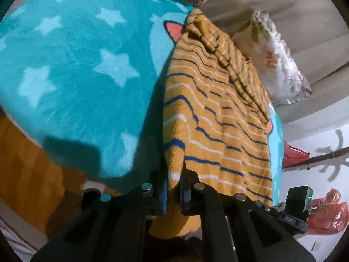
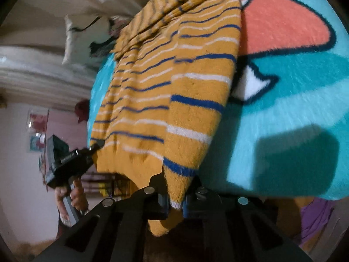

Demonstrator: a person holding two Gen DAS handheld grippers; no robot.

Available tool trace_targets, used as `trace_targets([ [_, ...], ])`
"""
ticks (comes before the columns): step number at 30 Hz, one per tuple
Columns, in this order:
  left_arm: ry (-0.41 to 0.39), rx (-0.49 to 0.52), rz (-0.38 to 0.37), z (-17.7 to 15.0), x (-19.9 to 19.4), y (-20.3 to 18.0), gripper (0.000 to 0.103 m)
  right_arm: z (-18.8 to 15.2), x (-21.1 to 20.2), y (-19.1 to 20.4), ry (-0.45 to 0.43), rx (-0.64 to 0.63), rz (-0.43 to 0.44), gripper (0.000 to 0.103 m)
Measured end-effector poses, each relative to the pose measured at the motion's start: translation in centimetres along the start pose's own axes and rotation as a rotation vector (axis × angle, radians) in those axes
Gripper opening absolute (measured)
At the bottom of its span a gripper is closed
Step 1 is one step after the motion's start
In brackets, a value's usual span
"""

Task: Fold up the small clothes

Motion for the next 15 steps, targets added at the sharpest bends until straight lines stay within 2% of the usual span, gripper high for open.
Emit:
trace_targets([
  [3,0.005,0.005,0.006,-1.6,-1.4,-0.5,0.007,-1.2,-1.4,0.6,0.024,-0.034,-0.006,0.008],
  [6,0.035,-0.033,0.013,-2.9,-0.8,0.0,0.007,-2.4,-1.7,0.1,0.045,-0.014,-0.005,0.008],
  [9,0.055,-0.095,-0.006,-2.9,0.2,1.1,0.007,-2.4,-1.0,-0.9,0.054,0.011,-0.019,0.008],
  [15,0.027,-0.074,0.004,-2.3,-0.2,0.0,0.007,-1.9,-1.2,-0.6,0.043,-0.014,-0.040,0.008],
])
Point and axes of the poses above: each gripper's, at about its wrist camera, not at the fingertips, and x roughly the way its jaws point, y to its left, z to its top, the point moved 1 cm from there along x, roughly the way its jaws point, and after that the axes turned 3 degrees about x, right-handed, at the moved point
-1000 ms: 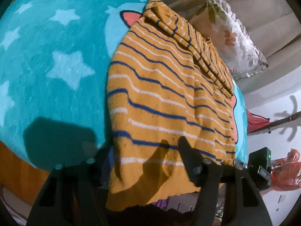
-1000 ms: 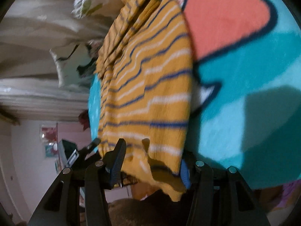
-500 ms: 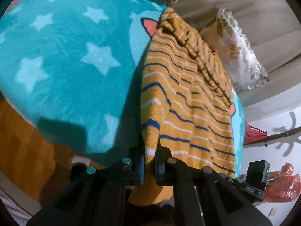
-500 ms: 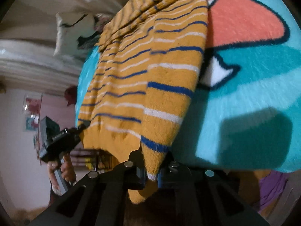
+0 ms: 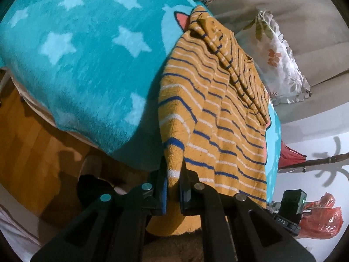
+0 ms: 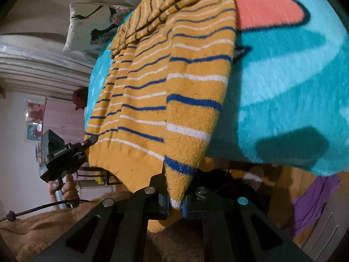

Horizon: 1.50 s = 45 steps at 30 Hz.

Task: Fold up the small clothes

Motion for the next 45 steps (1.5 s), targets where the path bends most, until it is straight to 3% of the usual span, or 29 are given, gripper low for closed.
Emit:
trace_targets([
  [5,-0.024,-0.014,-0.005,0.6,-0.5,-0.5,0.007,0.7,-1.2,0.2,-0.028,-0.033,-0.003,0.008],
  [10,-0.052,-0.037,-0.040,3.2,-1.0,-1.5,0.007,3.0,-2.6,1.4,-0.071,-0.047,0.052,0.008],
  [17,-0.110,0.033,-0.043,11.8,-0.1,-6.2,0.007,10.9,-5.1,4.3,-0.182,-0.035,0.150,0.009],
  [20,-0.118,0.063,-0.048,16.5,1.7,-8.1,0.007,15.2,-5.4,5.4,-0.238,-0.032,0.126,0.009],
  [25,-0.091,0.089,-0.035,24.7,5.7,-10.2,0.007,22.9,-3.7,4.8,-0.282,0.067,0.065,0.009],
  [30,-0.029,0.094,-0.027,30.1,9.8,-10.8,0.007,28.7,-1.7,3.0,-0.289,0.168,0.014,0.009],
  [36,0.013,0.052,-0.051,33.7,12.8,-10.3,0.008,33.8,0.4,1.4,-0.281,0.242,0.009,0.010],
  [40,0.050,-0.017,-0.113,35.5,14.6,-9.4,0.009,36.1,1.5,-0.1,-0.279,0.309,0.021,0.012],
  [43,0.061,-0.055,-0.158,36.4,15.4,-9.1,0.016,37.2,2.2,-0.7,-0.282,0.341,0.019,0.012],
  [45,0.061,-0.086,-0.188,36.7,15.7,-8.9,0.026,37.9,2.7,-1.2,-0.282,0.366,0.030,0.017],
])
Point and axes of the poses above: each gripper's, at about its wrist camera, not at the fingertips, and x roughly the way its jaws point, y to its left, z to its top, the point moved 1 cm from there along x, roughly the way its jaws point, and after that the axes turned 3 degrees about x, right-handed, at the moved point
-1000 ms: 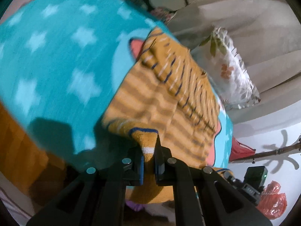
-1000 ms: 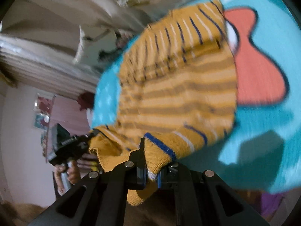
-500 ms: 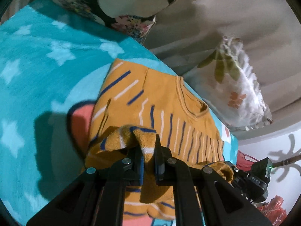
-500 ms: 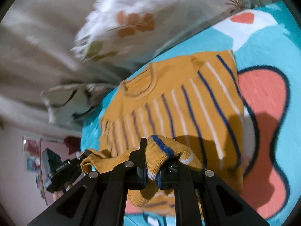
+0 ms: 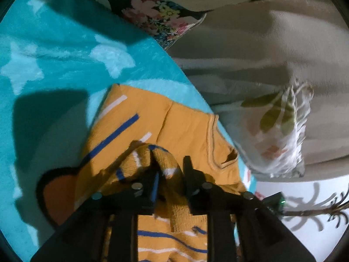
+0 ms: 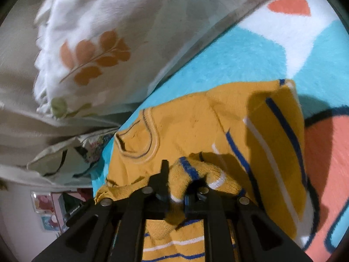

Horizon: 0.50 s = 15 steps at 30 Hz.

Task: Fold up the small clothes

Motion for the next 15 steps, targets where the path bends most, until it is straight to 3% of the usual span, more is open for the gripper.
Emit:
trace_targets([
  [3,-0.016,-0.065,-0.063,0.5,0.3,0.4,0.039,0.9,0.6,-1.0,0.001,0.082,0.062,0.034],
  [7,-0.068,-0.111,-0.073,1.6,-0.2,0.6,0.045,2.0,0.9,-2.5,-0.016,0.193,0.142,0.036],
  [10,-0.086,-0.112,-0.040,2.3,-0.5,0.5,0.046,2.8,0.8,-3.0,-0.035,0.229,0.160,0.037],
  [15,-0.090,-0.076,0.027,1.8,-1.6,0.1,0.049,4.2,-0.1,-3.3,-0.053,0.275,0.197,0.049],
])
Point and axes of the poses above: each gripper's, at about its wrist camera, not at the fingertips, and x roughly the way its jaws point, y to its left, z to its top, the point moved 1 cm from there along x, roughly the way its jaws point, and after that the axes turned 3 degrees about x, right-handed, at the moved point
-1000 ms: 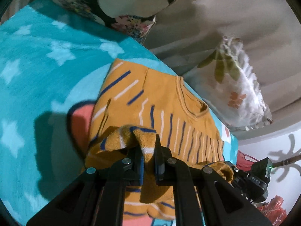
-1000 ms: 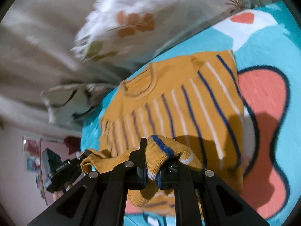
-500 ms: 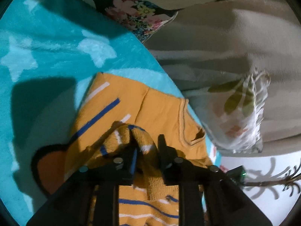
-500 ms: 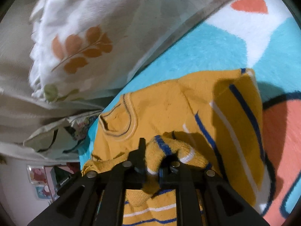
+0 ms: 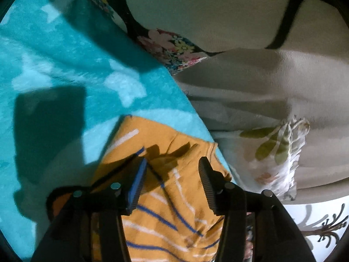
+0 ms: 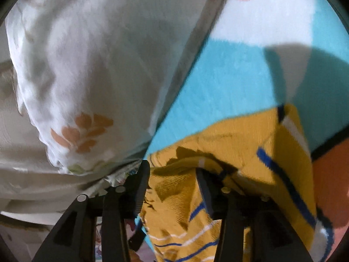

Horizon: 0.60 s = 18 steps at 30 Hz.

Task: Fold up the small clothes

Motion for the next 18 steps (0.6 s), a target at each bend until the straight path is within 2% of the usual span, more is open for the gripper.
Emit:
trace_targets([
  [2,0.002,0.031,0.020,-0.7,-0.7,-0.3,0.052,0.0,-0.8,0.7,-0.009,-0.028,0.008,0.052],
  [5,0.000,0.102,0.078,-2.1,-2.0,-0.6,0.056,-0.1,-3.0,1.7,-0.050,-0.091,0.009,0.064],
  [8,-0.005,0.181,0.153,-3.8,-3.7,-0.4,0.059,-0.5,-6.1,2.0,-0.074,-0.156,-0.021,0.065],
  [9,-0.009,0.202,0.172,-4.4,-4.2,-0.3,0.060,-0.9,-6.9,1.9,-0.075,-0.179,-0.042,0.065],
  [15,-0.025,0.311,0.314,-8.4,-7.0,2.1,0.062,-6.7,-12.7,-0.8,-0.049,-0.406,-0.314,0.065],
  [18,-0.019,0.329,0.352,-10.4,-7.7,3.5,0.062,-10.0,-13.5,-3.3,-0.024,-0.462,-0.370,0.065],
])
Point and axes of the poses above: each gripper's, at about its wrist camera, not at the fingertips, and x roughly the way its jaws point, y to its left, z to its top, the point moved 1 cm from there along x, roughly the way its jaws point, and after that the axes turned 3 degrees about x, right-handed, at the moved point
